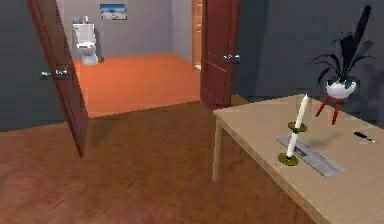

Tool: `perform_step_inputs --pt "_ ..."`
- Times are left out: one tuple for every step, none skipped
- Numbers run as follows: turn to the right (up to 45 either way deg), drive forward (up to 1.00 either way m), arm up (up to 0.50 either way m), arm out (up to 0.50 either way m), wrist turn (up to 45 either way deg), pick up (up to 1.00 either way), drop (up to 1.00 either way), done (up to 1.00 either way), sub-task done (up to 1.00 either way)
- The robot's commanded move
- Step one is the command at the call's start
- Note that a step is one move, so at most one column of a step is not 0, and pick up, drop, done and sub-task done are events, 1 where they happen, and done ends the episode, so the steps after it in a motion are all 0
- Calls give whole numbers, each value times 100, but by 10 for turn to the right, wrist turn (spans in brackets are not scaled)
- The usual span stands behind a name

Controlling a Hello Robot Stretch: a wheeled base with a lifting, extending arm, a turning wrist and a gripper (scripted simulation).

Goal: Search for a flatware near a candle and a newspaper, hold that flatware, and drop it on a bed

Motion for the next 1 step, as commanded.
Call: perform_step_inputs --pt "-180 0 0 0 0 0 0 0 0"
